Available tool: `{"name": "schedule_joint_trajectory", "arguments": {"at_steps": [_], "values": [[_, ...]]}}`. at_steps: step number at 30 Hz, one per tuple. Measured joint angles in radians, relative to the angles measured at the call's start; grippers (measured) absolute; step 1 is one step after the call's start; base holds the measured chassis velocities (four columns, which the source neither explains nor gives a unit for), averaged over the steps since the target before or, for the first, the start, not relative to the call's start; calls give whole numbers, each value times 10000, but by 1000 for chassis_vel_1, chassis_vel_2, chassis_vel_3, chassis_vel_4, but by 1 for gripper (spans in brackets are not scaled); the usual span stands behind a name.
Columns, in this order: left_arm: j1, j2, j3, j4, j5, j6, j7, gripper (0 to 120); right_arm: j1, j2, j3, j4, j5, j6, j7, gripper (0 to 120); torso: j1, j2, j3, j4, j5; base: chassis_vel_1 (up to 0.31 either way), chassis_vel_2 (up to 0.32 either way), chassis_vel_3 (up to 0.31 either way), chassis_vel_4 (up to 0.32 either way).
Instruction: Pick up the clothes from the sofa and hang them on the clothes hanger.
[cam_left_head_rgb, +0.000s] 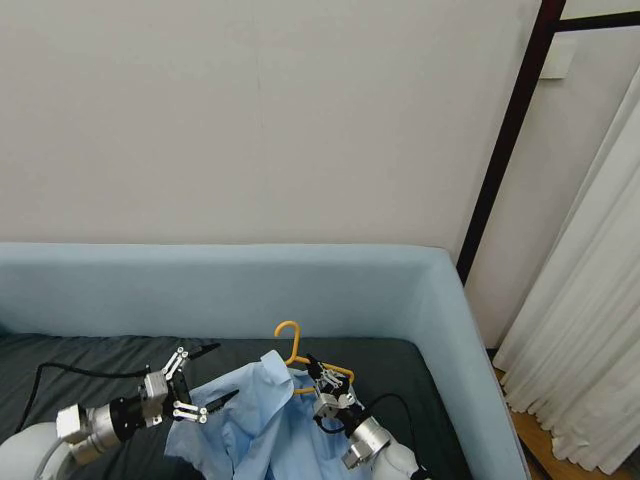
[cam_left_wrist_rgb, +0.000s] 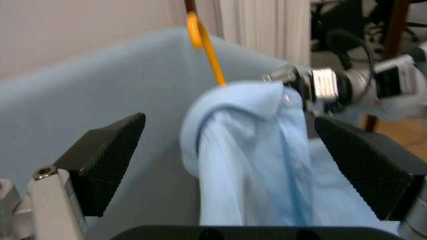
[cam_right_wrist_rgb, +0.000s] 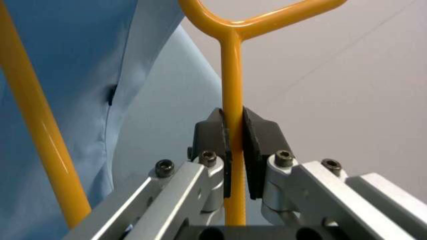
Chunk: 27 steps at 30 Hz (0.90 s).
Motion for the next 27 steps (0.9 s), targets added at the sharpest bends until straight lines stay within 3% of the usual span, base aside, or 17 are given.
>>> {"name": "schedule_joint_trajectory", "arguments": {"at_steps": [4,9,20,27], "values": [[-317,53,213,565,339,725,915,100,-29,118,4,-93,-464,80,25,5,0,0,0,4,0,0,0,0,0],[-727,87,441,916,497,1472,1244,100,-115,262,94,-135,-1179,122,72,5,0,0,0,0,3,0,0,0,0],[-1172,-89,990,1532,1258,1865,1503,95,-322,583,126,-60,-2428,-366,603,5,0,0,-1,2,3,0,0,0,0],[-1414,-432,1247,1805,1685,1829,1619,70,-336,708,101,-110,-2649,-655,711,5,0,0,-1,1,3,0,0,0,0]]}}
